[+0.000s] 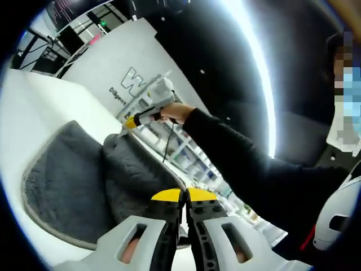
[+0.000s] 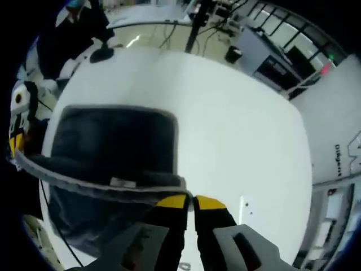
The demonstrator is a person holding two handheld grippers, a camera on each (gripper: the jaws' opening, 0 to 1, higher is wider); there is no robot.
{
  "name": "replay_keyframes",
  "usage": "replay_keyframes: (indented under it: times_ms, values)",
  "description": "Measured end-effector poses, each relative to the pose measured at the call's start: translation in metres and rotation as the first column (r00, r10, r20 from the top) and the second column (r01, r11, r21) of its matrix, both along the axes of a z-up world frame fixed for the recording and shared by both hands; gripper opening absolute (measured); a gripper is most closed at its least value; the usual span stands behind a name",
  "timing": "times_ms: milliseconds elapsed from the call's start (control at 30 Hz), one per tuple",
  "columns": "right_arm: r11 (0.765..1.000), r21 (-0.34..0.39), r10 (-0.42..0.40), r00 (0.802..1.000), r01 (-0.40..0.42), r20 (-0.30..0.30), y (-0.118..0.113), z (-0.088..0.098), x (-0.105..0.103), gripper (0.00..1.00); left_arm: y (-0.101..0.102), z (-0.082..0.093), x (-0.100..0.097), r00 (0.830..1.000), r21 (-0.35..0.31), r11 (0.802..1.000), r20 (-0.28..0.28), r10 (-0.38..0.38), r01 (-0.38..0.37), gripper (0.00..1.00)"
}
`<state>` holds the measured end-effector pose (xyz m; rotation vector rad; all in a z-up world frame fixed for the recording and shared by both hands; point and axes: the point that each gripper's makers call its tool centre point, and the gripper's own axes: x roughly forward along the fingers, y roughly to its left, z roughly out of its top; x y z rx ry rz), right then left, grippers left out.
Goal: Open the folded towel by lifting each exposed corner and separating the folded layers until the towel lies flat within the target outline without major curled edges
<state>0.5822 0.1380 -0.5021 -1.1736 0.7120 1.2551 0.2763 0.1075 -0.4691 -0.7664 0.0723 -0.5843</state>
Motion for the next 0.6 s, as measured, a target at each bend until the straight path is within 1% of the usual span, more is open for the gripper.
replay_keyframes:
  times_ms: [167, 233, 367, 500, 600]
  values:
    - [1.000, 0.009, 0.003, 1.000, -0.003, 0.016, -0.014, 0.002, 0.001, 0.00, -0.009, 0.006, 0.000, 1.000, 0.000, 1.000, 0.016, -0.024, 0.024, 0.00]
    - [1.000, 0.010, -0.005, 1.000, 0.005, 0.017, -0.020, 0.002, 0.002, 0.00, -0.010, 0.007, -0.001, 0.999, 0.001, 0.999, 0.023, -0.032, 0.032, 0.00]
    - [1.000, 0.013, -0.020, 0.999, 0.020, 0.025, -0.033, 0.004, 0.002, 0.00, -0.020, 0.012, 0.000, 0.998, 0.007, 0.999, 0.037, -0.052, 0.052, 0.00]
    - [1.000, -0.002, -0.025, 0.999, 0.025, 0.048, -0.050, 0.003, 0.003, 0.00, -0.021, 0.009, -0.002, 0.997, 0.005, 0.998, 0.040, -0.068, 0.068, 0.00]
    - [0.999, 0.003, -0.037, 0.998, 0.037, 0.048, -0.060, 0.004, 0.002, 0.00, -0.024, 0.009, -0.005, 0.996, 0.003, 0.996, 0.042, -0.084, 0.084, 0.00]
